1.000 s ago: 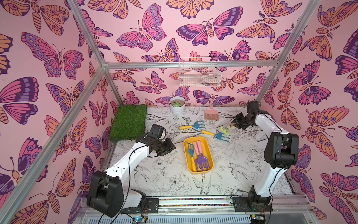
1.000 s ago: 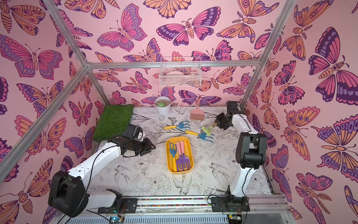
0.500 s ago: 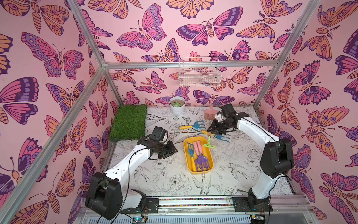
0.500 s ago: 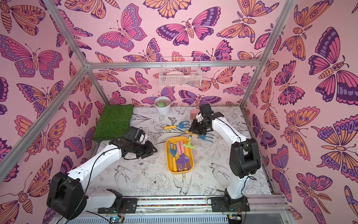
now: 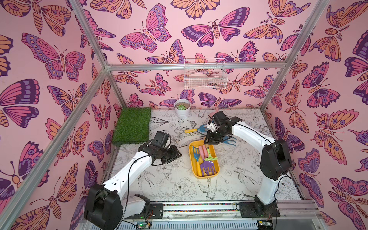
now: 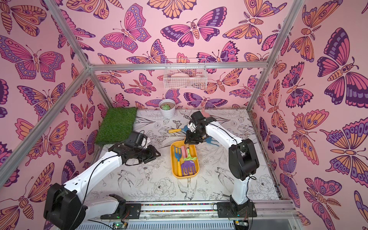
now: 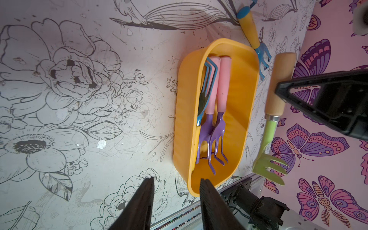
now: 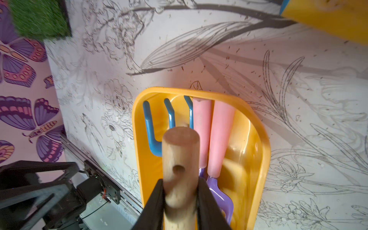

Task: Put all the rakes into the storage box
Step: Place the rake in the storage box.

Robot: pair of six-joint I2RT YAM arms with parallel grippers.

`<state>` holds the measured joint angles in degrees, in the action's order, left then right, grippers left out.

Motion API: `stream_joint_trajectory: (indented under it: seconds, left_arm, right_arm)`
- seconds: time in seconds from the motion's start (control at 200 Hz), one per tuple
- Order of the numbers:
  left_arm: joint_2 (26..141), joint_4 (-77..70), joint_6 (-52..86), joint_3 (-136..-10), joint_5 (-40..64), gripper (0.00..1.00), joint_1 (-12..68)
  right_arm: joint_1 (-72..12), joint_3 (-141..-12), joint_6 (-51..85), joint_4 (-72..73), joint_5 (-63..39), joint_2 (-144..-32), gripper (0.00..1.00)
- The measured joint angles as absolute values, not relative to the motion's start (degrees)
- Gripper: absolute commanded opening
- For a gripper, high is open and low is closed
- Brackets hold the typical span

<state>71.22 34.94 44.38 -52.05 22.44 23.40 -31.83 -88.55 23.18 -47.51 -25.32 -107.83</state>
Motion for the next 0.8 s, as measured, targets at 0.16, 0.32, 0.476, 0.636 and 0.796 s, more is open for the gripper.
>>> stream_joint_trajectory:
  seconds: [0.16,0.32,0.476,0.636,0.796]
  left_arm:
    - [71.26,34.96,44.42,-51.75,22.28,0.44,23.4]
    - [71.35,34.96,44.4,-51.75,22.28,0.44,23.4]
    - [71.35,34.94,44.4,-51.72,22.28,0.44,23.4]
    - [71.37,34.98,44.4,-51.46,22.28,0.44,23.4]
    - [71.61,34.96,44.4,-51.46,22.28,0.44,23.4]
  right_arm:
    - [-32.69,-88.55,22.04,-48.14,-23.55,-108.4,0.01]
    - [-32.73,-88.31,22.22,-47.77,-22.5,-108.4,0.05]
    - [-32.86,-87.0,22.46,-47.0,-21.65,-108.4,0.12]
    - [-33.74,-86.21,22.48,-46.7,-20.95,-108.38,0.15]
    - [-34.28,-84.99,22.7,-46.19,-20.8,-107.96,0.26]
